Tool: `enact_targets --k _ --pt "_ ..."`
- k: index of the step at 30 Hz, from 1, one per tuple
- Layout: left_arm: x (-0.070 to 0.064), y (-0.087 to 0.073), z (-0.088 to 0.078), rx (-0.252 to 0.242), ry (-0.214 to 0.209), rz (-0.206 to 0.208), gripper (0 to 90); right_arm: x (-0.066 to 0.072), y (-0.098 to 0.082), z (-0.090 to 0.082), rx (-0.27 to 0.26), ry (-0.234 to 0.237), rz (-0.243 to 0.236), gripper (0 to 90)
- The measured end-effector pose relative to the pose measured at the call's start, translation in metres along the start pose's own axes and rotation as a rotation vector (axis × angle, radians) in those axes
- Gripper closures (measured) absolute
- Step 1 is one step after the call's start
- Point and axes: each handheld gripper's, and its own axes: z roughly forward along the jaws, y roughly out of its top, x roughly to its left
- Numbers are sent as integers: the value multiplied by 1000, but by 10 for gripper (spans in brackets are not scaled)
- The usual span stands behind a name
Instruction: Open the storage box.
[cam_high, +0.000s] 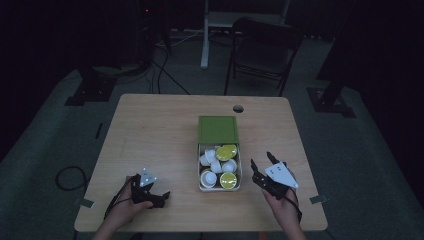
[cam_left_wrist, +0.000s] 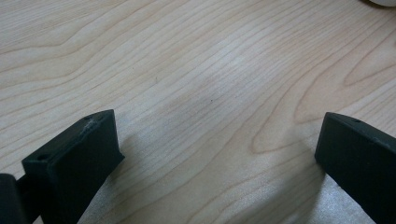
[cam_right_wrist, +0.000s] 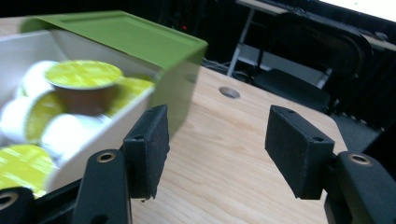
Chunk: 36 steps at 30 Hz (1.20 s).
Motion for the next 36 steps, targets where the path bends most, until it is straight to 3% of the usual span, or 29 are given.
enact_targets --k 9,22,30,36 --pt "0 0 0 0 0 0 2 -15 -15 4 57 -25 41 334" --pt "0 0 0 0 0 0 2 -30 -41 17 188 10 96 235" --pt "0 0 0 0 0 0 2 -43 -55 22 301 -9 192 182" --pt "0 0 0 0 0 0 2 -52 -63 23 366 -29 231 153"
